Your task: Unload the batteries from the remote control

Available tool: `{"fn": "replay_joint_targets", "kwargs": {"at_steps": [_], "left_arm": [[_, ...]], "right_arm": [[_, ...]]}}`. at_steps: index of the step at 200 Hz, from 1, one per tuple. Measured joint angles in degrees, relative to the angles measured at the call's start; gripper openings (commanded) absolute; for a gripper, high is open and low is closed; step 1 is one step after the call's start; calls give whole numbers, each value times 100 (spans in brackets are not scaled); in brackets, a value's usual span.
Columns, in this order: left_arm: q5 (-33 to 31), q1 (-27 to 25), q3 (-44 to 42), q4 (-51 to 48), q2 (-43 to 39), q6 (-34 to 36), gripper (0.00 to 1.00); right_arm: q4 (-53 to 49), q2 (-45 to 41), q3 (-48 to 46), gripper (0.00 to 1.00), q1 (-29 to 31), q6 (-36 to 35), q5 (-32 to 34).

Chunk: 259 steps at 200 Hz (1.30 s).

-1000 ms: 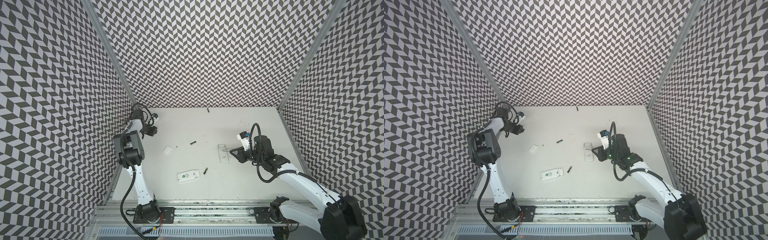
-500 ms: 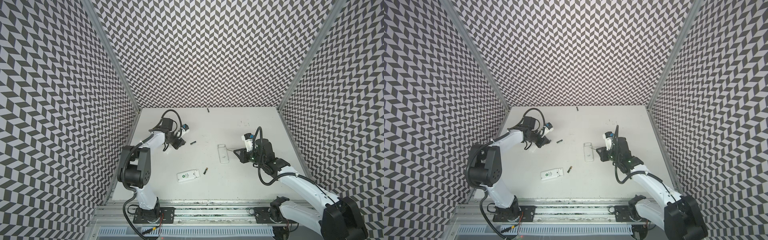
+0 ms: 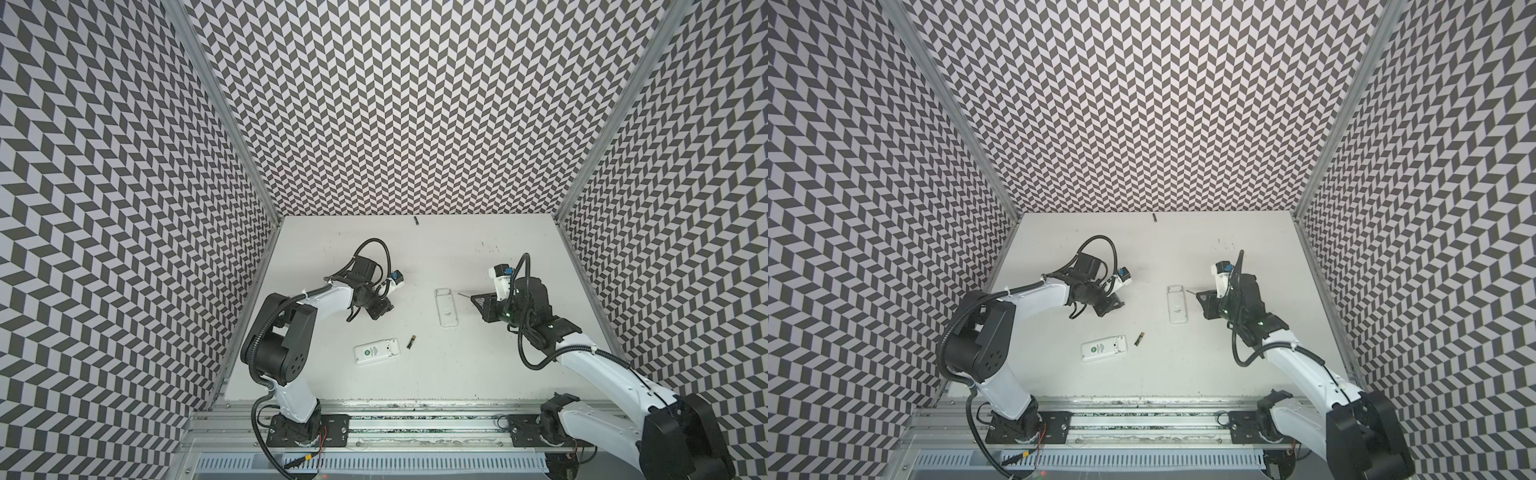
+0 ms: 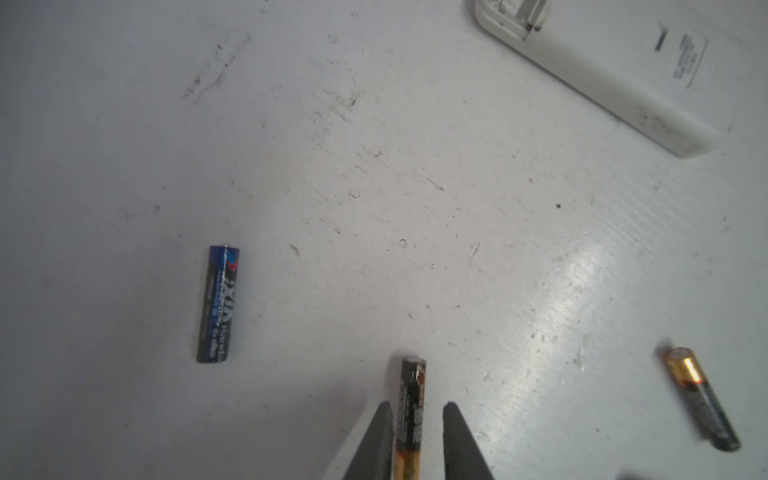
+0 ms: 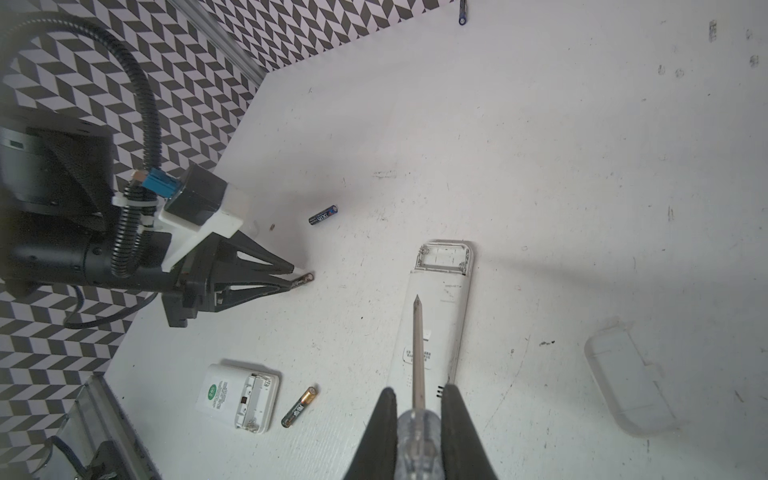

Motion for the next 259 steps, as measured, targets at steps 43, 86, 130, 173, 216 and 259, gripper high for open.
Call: {"fn": "replay_joint_targets", "kwargs": {"at_steps": [43, 86, 130, 173, 216, 259], "left_arm": [[48, 11, -101, 74, -599, -92, 58], [229, 675, -118, 461, -1204, -328, 61], [278, 1952, -660, 1443, -1300, -717, 99], [518, 2747, -1482, 2861, -1292, -1189, 99], [529, 2931, -2763, 4859, -1294, -1596, 99], [433, 2927, -3309, 6072, -1412, -1893, 99]], "right_arm": [[149, -85, -166, 0, -216, 33, 166], [1137, 146, -584, 5, -216, 291, 238], [1849, 684, -960, 10, -186, 527, 407], [2332, 1261, -975, 15, -35, 627, 586], [2612, 1515, -1014, 27, 122, 708, 793], [2719, 1515, -1062, 36, 177, 688, 999]]}}
